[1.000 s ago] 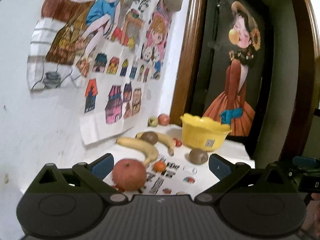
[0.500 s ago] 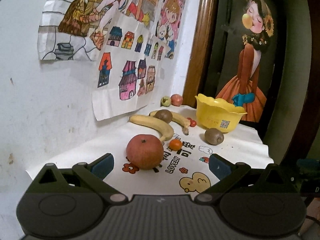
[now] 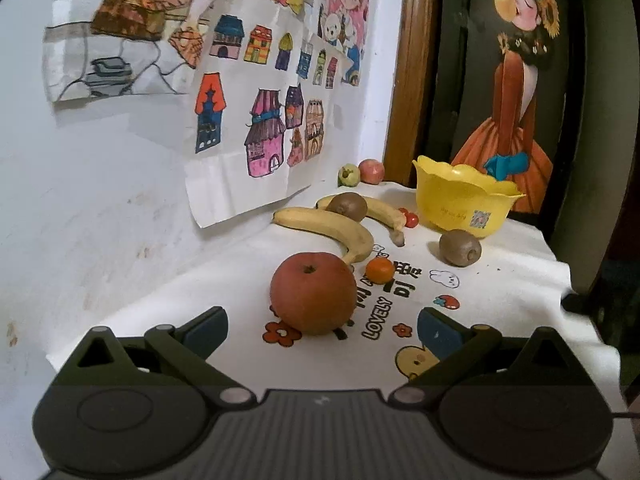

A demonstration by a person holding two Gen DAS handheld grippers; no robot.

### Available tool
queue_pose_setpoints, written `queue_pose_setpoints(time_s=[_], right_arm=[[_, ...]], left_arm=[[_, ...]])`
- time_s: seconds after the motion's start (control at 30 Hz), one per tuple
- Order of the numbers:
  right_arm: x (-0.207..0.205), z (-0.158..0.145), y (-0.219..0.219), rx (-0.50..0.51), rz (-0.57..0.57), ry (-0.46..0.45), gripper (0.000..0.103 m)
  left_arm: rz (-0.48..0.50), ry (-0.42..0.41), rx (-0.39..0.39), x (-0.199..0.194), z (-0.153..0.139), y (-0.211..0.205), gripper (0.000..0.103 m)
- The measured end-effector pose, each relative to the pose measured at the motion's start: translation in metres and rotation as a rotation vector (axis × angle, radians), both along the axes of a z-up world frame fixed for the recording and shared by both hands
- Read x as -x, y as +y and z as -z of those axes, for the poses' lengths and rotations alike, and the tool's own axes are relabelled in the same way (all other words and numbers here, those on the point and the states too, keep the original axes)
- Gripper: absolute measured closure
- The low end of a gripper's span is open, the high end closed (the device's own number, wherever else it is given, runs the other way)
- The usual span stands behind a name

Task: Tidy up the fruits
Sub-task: 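Close right tool on small orange while left tool approaches large red apple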

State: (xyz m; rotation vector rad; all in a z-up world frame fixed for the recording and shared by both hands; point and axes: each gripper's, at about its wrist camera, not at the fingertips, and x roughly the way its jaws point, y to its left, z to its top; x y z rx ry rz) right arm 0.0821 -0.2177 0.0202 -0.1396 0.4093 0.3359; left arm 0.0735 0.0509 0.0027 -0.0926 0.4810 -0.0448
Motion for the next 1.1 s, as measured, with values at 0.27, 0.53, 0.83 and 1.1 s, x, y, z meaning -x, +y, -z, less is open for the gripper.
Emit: queue_pose_setpoints(time_s=[0.27,0.53,0.83,1.1], right_arm=[[-0.068,-0.003,0.004,-0.093,-0.164,0.073,0.001],[-0.131,0.025,0.034,-0.103,-0.33,0.2,0.003],[-0.16,0.046,0.068,-0.008,-0.435,0.223,0.018],[-0.177,0.054,0.087,0.019,-0.47,0.249,0.029]], left_arm=[[0.002,0.033,-0.021,-0.03,0.012,0.005,0.0],[-0.01,0.084,-0.012,-0.056,0.027,0.013,0.0],[0.031,0.119,-0.029,-0.073,0.034,0.011,0.0],[0.064,0.124,-0.028,-0.08,0.033,0.01,0.002]])
